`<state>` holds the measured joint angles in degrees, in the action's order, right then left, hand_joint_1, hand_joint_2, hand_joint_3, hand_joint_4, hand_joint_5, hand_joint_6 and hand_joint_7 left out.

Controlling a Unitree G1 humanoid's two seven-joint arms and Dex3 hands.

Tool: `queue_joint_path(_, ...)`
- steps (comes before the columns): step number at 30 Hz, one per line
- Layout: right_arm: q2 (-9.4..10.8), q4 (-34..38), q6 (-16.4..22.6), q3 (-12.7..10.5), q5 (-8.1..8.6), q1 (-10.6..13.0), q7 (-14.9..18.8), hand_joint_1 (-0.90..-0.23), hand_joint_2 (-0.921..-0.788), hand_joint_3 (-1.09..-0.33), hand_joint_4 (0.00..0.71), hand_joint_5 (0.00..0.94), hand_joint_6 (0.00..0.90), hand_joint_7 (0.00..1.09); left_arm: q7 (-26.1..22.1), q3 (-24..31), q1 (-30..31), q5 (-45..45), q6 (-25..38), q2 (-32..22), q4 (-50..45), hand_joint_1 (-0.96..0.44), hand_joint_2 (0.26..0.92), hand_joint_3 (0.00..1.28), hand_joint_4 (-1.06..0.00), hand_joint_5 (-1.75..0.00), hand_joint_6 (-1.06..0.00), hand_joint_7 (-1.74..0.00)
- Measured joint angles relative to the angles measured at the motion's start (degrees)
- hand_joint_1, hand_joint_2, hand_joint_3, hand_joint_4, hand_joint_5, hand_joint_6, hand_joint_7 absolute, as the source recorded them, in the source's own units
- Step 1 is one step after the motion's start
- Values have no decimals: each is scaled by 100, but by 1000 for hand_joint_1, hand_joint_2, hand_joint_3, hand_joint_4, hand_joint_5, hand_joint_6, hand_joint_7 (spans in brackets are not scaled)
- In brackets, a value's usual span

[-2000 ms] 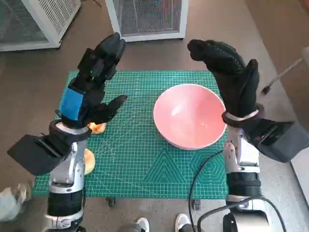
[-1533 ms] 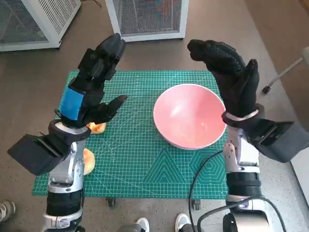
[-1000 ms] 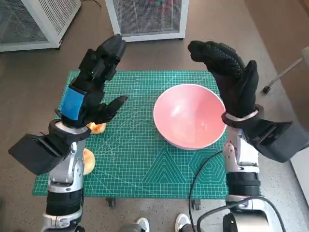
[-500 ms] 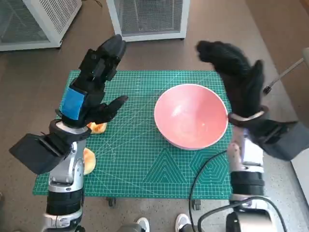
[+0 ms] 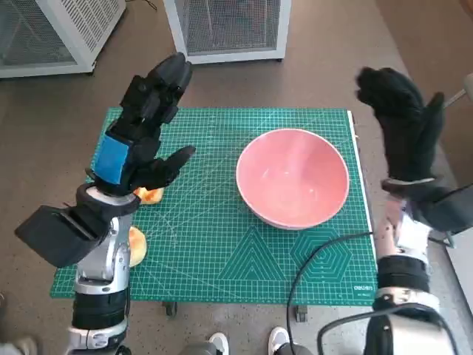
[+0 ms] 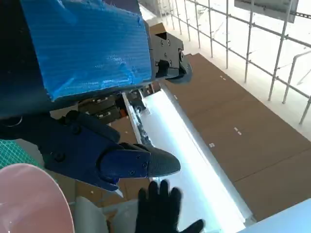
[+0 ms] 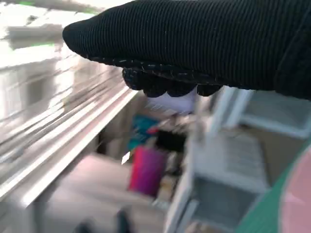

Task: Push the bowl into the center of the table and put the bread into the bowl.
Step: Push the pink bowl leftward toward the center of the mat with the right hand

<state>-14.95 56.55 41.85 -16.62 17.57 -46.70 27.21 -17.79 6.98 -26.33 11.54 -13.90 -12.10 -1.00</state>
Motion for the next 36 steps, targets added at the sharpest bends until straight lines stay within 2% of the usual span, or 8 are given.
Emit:
queue_joint_path(8, -139, 764, 29, -93, -215, -25, -404, -651, -921, -742, 198, 0, 194, 209, 5, 1, 0, 2, -5, 23, 44, -675, 921, 316, -210, -3, -74, -454)
queue_joint_path(11, -143, 954, 10, -98, -249, -25, -522, -656, -921, -742, 198, 0, 195, 204, 9, 3, 0, 3, -5, 26, 52, -671, 921, 316, -210, -3, -74, -453)
queue_joint_path(21, -119, 1393, -256, -17, -644, -27, -1008, -624, -921, -757, 191, 0, 192, 185, 12, 7, 1, 32, -4, 65, 56, -674, 921, 316, -211, -2, -67, -448)
queue_joint_path(28, 38, 1597, -646, 17, -781, -25, -1246, -606, -921, -767, 187, 0, 202, 178, 9, 10, 2, 41, -3, 61, 55, -666, 921, 317, -211, -2, -67, -448)
queue_joint_path(36, 351, 1708, -1082, 39, -891, -25, -1376, -625, -921, -751, 190, 2, 221, 172, -25, 24, 6, 50, 5, 37, 52, -668, 921, 314, -211, -2, -70, -450)
